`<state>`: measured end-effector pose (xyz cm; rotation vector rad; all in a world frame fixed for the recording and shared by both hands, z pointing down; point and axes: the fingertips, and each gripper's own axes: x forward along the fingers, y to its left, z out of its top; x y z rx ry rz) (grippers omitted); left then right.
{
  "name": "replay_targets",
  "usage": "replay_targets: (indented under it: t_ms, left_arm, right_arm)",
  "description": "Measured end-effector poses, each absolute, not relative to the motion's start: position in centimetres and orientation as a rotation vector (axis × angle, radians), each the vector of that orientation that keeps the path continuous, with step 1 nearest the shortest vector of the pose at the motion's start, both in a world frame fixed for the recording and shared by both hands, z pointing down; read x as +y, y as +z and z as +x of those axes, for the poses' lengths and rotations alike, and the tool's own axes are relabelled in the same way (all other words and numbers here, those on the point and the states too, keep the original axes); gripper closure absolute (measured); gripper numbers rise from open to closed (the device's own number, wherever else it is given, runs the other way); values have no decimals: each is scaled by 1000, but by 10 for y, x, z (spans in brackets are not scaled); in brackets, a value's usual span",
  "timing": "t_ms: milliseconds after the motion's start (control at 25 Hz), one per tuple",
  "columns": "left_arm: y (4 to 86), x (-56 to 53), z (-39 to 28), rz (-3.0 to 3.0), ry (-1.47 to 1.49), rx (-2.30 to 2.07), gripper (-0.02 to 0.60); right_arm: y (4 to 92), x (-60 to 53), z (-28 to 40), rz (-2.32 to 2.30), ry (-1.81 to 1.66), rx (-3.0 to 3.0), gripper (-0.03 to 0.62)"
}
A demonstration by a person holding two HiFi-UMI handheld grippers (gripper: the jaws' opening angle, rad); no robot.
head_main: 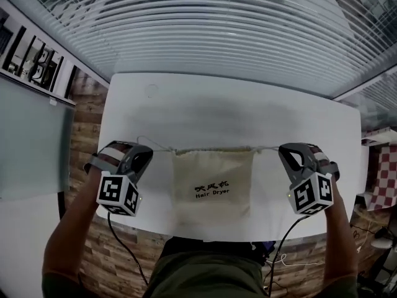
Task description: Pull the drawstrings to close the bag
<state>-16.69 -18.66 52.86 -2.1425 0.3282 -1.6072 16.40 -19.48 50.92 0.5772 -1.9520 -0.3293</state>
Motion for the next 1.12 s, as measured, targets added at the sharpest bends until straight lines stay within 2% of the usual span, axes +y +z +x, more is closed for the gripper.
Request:
replay_targets:
  t_ms: [480,1120]
  left_arm:
    - [412,-189,-176,-1898,-1429,586,574]
    - [357,-210,-195,-1780,-1364,833,575]
  right_arm:
    - [382,-171,180,968,-459,-1960,579]
    - [327,-169,205,1244,-504,-1885,580]
